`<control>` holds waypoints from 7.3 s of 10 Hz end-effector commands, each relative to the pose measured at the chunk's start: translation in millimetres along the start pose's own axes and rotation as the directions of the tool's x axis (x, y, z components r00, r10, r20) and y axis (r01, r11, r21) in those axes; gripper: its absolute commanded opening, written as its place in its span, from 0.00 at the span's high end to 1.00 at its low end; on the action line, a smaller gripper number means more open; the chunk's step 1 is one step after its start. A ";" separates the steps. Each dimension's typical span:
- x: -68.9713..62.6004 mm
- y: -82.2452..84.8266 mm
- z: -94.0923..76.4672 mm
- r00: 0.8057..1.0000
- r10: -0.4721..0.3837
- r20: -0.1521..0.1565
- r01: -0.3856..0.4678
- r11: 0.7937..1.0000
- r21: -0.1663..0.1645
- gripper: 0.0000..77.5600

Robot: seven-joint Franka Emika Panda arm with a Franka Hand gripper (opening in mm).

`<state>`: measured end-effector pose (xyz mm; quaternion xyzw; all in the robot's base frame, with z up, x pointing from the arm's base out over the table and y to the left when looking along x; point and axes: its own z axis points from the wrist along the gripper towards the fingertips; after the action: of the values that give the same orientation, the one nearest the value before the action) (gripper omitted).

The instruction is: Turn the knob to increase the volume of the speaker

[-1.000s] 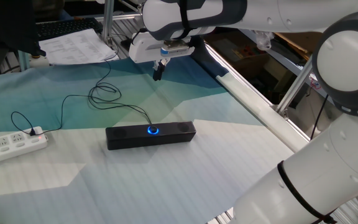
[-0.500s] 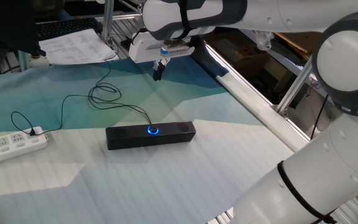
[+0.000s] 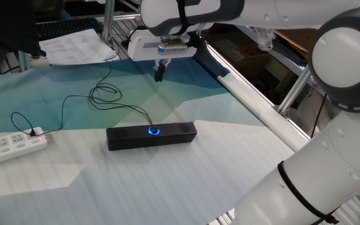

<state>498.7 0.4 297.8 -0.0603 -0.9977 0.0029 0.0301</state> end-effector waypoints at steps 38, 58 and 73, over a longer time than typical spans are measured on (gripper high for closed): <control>-9.8 10.5 55.8 0.991 0.131 -0.002 -0.131 0.991 -0.039 1.00; 6.0 13.6 128.4 0.967 0.249 0.044 -0.244 0.965 -0.096 1.00; 39.4 -5.7 150.8 0.974 0.216 0.069 -0.212 0.976 -0.058 1.00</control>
<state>450.9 0.9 151.4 -0.1730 -0.9848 -0.0143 -0.0064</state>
